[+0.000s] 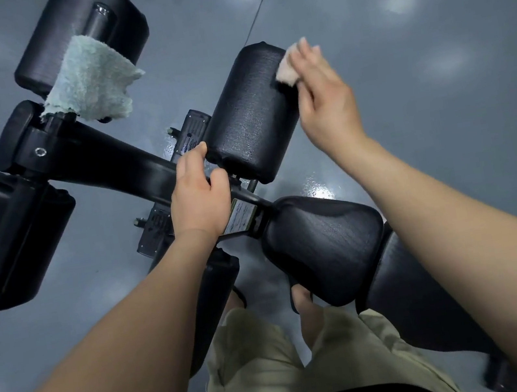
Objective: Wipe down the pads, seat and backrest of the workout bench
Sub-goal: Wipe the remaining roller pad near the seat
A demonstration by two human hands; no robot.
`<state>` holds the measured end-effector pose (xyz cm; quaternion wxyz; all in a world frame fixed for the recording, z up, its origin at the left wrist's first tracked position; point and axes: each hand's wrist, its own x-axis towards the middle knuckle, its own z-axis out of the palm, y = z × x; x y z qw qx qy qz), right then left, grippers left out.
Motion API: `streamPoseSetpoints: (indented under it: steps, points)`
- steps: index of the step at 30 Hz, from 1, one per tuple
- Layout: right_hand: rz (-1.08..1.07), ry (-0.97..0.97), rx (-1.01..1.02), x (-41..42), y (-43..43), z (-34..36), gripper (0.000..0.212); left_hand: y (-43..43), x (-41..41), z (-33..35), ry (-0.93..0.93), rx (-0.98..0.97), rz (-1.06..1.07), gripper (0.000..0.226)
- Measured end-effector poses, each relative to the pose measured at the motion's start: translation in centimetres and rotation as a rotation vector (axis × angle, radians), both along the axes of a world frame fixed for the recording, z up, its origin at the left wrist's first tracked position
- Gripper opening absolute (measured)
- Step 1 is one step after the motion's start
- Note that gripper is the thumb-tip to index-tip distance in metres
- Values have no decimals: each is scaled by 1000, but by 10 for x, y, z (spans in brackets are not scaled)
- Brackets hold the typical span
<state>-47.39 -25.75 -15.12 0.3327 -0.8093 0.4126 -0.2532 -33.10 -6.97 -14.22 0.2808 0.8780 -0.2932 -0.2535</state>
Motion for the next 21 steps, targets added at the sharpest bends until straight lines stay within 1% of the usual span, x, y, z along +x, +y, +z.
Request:
streamPoseSetpoints:
  steps: [2, 4, 8, 13, 17, 21]
  points:
    - [-21, -12, 53, 17, -14, 3, 46, 0, 0, 0, -1, 3, 1, 48]
    - [-11, -3, 65, 29, -17, -2, 44, 0, 0, 1, -2, 3, 2, 48]
    - [-19, 21, 23, 32, -3, -15, 45, 0, 0, 2, 3, 1, 6, 46]
    - [-16, 62, -7, 31, 26, -10, 50, 0, 0, 3, -1, -2, -2, 46]
    - [70, 85, -68, 26, 49, -11, 49, 0, 0, 3, 2, -7, -8, 46]
    - [182, 49, -108, 17, 72, -17, 49, 0, 0, 3, 7, -5, -6, 47]
